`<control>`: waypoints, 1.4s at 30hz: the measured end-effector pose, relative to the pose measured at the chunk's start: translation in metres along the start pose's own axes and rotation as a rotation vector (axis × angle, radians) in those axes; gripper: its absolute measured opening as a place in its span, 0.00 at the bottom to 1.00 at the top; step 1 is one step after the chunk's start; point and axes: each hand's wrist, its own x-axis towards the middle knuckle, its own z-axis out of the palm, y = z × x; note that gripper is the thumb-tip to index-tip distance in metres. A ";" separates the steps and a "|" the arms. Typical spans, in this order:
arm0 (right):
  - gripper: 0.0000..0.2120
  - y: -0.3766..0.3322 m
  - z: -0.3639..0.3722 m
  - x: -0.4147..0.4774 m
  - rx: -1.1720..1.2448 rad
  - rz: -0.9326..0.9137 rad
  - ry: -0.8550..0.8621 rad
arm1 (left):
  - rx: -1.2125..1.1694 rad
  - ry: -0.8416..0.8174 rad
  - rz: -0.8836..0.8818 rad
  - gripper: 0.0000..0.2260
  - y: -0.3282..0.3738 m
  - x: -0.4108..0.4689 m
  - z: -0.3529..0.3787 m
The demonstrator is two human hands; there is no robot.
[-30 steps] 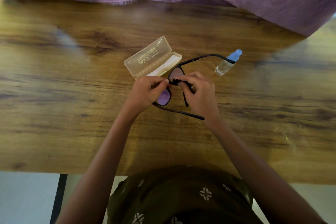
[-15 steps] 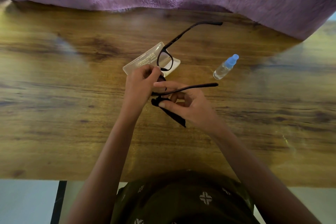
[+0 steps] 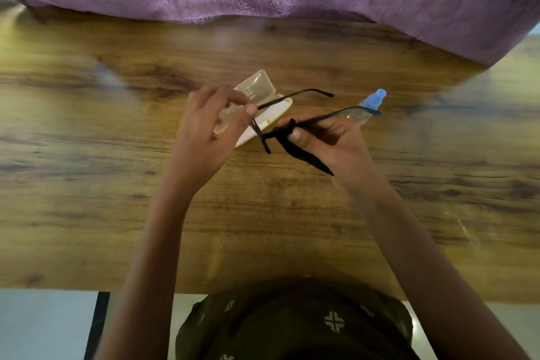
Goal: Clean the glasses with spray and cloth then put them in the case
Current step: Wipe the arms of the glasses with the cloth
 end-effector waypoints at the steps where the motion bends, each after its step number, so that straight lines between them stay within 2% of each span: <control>1: 0.09 -0.001 -0.001 0.001 0.033 -0.002 0.005 | -0.025 -0.048 0.092 0.14 0.003 -0.002 -0.005; 3: 0.08 -0.003 -0.003 0.002 0.071 -0.007 0.023 | -0.091 -0.159 0.168 0.12 0.008 -0.004 -0.011; 5: 0.08 -0.005 -0.002 0.003 0.091 -0.004 0.035 | -0.127 -0.202 0.179 0.11 0.014 -0.004 -0.012; 9: 0.10 -0.006 0.002 0.004 0.147 -0.028 0.047 | -0.098 -0.142 0.206 0.09 0.023 0.002 -0.009; 12: 0.14 -0.006 0.002 0.004 0.185 -0.026 0.127 | -0.074 -0.107 0.192 0.10 0.032 0.003 -0.008; 16: 0.10 -0.007 -0.003 -0.001 0.070 -0.052 0.255 | -0.032 -0.095 0.203 0.07 0.039 0.003 -0.004; 22: 0.06 -0.008 -0.009 -0.007 -0.102 -0.106 0.354 | 0.000 -0.016 0.190 0.06 0.043 0.004 -0.004; 26: 0.03 -0.012 -0.008 -0.010 -0.146 -0.259 0.447 | 0.012 -0.012 0.173 0.05 0.044 0.005 -0.006; 31: 0.06 -0.023 0.008 -0.009 -0.392 -0.526 0.533 | 0.037 -0.029 0.172 0.05 0.046 0.006 -0.003; 36: 0.05 -0.017 0.015 -0.002 -0.761 -0.723 0.466 | 0.034 -0.028 0.194 0.05 0.051 0.006 -0.002; 39: 0.09 -0.013 0.012 0.001 -0.877 -0.759 0.387 | 0.052 -0.006 0.201 0.05 0.049 0.008 -0.003; 42: 0.12 -0.012 0.009 0.003 -0.932 -0.721 0.244 | 0.061 0.006 0.208 0.06 0.047 0.009 -0.006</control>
